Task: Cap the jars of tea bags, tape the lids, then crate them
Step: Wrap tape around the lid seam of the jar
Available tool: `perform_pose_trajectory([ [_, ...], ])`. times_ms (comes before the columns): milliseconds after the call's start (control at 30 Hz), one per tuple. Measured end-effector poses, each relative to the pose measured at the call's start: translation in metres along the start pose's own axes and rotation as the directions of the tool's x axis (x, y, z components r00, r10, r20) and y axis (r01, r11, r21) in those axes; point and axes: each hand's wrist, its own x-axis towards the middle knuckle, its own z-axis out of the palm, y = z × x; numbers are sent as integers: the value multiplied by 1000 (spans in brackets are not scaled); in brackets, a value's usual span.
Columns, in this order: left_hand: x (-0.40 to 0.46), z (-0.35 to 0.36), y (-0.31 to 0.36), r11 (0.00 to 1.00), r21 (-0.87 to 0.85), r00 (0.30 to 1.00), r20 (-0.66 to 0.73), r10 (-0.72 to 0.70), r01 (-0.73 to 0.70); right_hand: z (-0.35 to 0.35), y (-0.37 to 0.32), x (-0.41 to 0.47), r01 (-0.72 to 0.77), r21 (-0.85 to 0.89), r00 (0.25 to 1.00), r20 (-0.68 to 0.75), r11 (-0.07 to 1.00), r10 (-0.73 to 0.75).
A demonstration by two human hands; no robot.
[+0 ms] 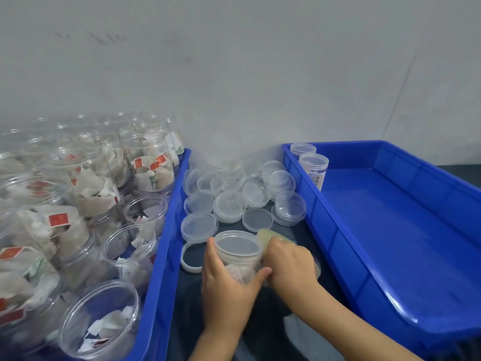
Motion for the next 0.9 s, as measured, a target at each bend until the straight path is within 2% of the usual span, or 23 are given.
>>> perform_pose_trajectory([
  [67,11,-1,-4,997,-23,997,-15,-74,74,3,5,0,33,157,999,25,987,-37],
  [133,24,-5,-11,985,-119,992,-4,-124,123,4,14,1,95,340,987,90,936,-133],
  [167,30,-6,-15,977,-164,990,17,-137,138,1,18,1,146,363,980,76,920,-186],
  [200,34,-7,-17,971,-193,990,36,-139,143,-3,21,0,233,309,970,0,922,-244],
  [233,36,-6,-18,969,-203,990,44,-134,140,-6,25,3,327,170,942,-130,929,-308],
  [267,37,-4,-19,970,-206,991,41,-126,132,-9,30,6,356,29,909,-241,934,-339],
  [333,36,1,-19,974,-200,994,22,-105,107,-17,39,12,296,-160,870,-361,942,-335],
  [400,33,6,-18,976,-199,996,9,-87,87,-19,46,20,211,-241,883,-369,947,-291],
  [500,35,9,-20,972,-212,995,4,-99,98,-15,45,25,160,-195,915,-338,968,-220],
  [667,41,6,-30,956,-264,991,-1,-133,128,-7,31,38,168,-137,924,-324,976,-204],
  [833,45,5,-35,926,-344,986,2,-167,158,12,23,57,192,-118,952,-217,974,-214],
  [900,45,6,-38,924,-352,986,-17,-166,149,16,18,61,187,-105,952,-227,977,-206],
])
